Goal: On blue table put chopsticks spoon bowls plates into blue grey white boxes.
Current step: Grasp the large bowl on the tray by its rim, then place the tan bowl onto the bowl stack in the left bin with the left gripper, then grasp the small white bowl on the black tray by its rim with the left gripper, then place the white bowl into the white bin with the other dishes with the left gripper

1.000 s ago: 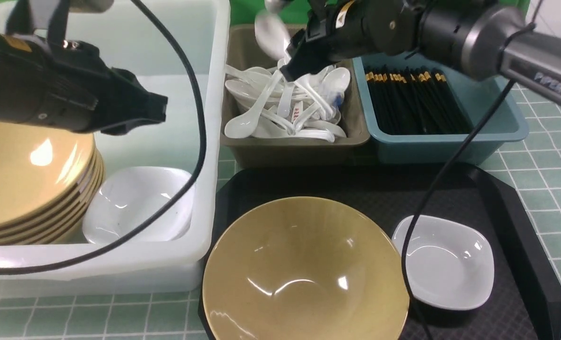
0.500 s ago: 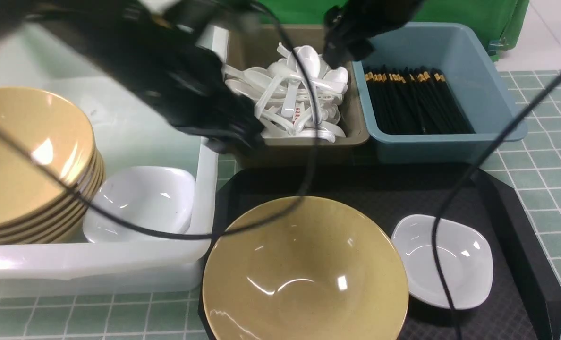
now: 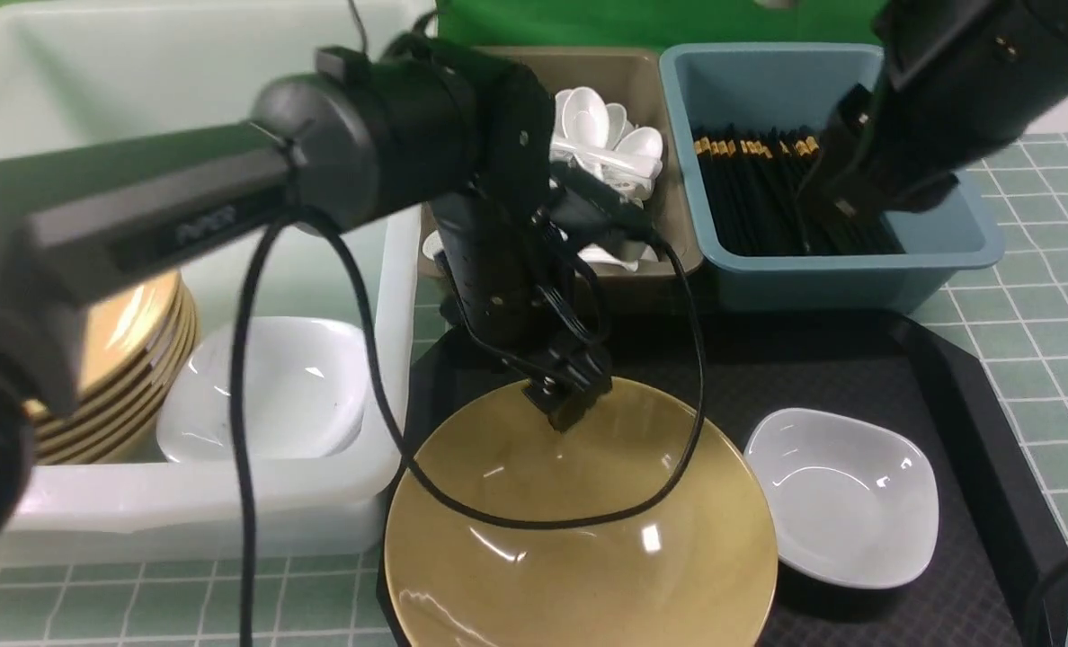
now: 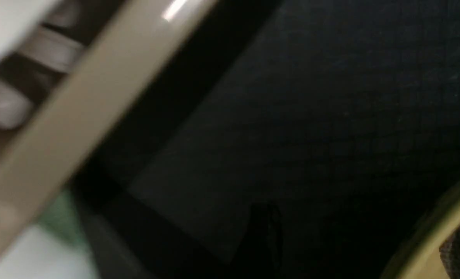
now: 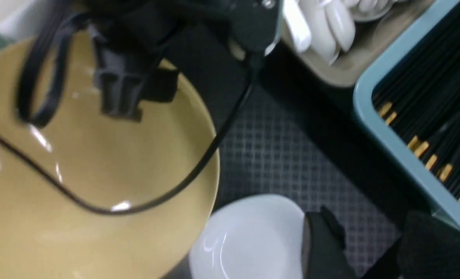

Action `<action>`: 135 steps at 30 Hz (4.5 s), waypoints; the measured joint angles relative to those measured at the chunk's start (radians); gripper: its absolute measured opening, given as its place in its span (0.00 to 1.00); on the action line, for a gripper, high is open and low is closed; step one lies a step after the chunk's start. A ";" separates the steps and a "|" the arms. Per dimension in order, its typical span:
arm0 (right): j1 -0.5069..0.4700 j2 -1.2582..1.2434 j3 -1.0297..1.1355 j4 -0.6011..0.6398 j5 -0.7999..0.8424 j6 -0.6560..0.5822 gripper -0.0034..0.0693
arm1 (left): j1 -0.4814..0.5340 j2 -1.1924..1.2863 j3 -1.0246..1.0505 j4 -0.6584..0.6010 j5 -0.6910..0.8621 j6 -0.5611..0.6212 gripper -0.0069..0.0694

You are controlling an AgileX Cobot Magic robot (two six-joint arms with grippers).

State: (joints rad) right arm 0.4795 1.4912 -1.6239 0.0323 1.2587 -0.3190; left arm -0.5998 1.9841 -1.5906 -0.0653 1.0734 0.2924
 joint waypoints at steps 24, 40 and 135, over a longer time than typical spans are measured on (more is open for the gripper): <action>0.347 -0.091 -0.172 -0.019 0.005 -0.078 0.10 | 0.295 -0.531 0.084 -0.211 0.109 -0.161 0.12; 0.478 0.045 -0.277 -0.056 -0.019 -0.155 0.10 | 1.301 -0.789 0.492 -0.426 -0.168 -0.117 0.12; 0.471 -0.029 -0.091 0.001 -0.043 -0.082 0.11 | 0.467 -0.642 0.170 0.089 0.145 -0.119 0.10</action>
State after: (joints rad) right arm 0.9502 1.4620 -1.7145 0.0333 1.2158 -0.4005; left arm -0.1326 1.3419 -1.4211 0.0240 1.2185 0.1739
